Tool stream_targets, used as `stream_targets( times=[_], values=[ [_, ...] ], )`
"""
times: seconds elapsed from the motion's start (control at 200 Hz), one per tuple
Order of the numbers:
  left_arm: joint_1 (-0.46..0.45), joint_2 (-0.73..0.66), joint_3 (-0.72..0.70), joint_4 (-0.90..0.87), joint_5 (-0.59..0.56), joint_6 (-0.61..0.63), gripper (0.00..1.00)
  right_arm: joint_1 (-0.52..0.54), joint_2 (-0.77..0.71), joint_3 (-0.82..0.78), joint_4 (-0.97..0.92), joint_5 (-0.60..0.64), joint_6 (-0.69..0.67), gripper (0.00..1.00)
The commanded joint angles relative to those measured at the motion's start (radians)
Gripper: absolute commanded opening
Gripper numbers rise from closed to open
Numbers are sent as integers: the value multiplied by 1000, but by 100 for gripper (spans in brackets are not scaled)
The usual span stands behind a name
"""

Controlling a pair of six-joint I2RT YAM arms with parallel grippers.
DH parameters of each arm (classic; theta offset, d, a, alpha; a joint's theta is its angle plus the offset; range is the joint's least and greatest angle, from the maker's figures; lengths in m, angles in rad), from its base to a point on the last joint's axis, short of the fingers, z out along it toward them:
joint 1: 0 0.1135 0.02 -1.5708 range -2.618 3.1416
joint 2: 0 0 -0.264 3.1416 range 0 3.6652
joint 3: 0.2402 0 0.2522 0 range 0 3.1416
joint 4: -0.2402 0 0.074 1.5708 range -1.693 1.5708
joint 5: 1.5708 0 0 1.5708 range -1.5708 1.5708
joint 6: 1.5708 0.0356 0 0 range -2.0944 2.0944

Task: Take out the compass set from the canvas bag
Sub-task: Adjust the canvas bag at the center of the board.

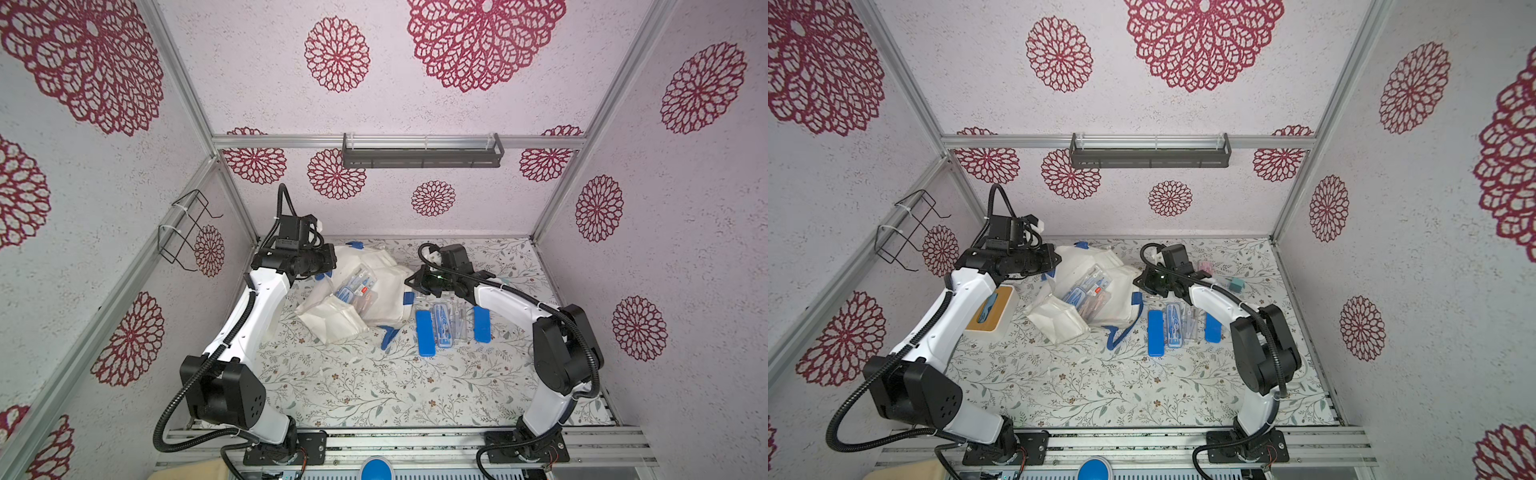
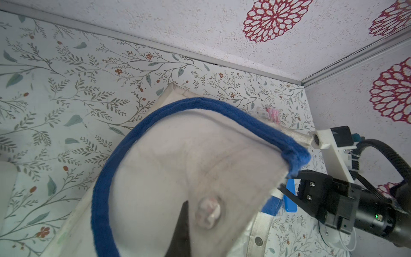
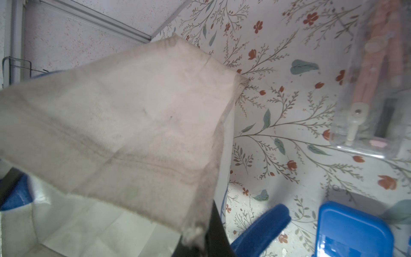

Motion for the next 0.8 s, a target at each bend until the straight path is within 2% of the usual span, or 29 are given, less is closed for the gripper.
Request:
stream_targets(
  times=[0.0, 0.23, 0.425, 0.52, 0.56, 0.6, 0.64, 0.705, 0.795],
  values=[
    [-22, 15, 97, 77, -46, 93, 0, 59, -64, 12, 45, 37, 50, 4],
    [-57, 67, 151, 54, -98, 179, 0, 107, -99, 5, 26, 101, 19, 3],
    [-90, -20, -51, 99, -93, 175, 0, 110, -113, -97, 21, 100, 3, 6],
    [-108, -73, -136, 107, -88, 173, 0, 103, -120, -117, -7, 108, 0, 19],
    [-115, -95, -160, 109, -82, 171, 0, 97, -130, -123, -13, 113, 5, 30],
    [-120, -115, -179, 111, -80, 170, 0, 88, -147, -130, -15, 125, 13, 45],
    [-126, -132, -193, 111, -80, 167, 0, 76, -172, -138, -15, 143, 27, 53],
    [-132, -155, -207, 112, -80, 162, 0, 51, -219, -141, -31, 177, 47, 58],
    [-139, -168, -212, 110, -82, 153, 0, 29, -291, -117, -72, 227, 43, 59]
  ],
)
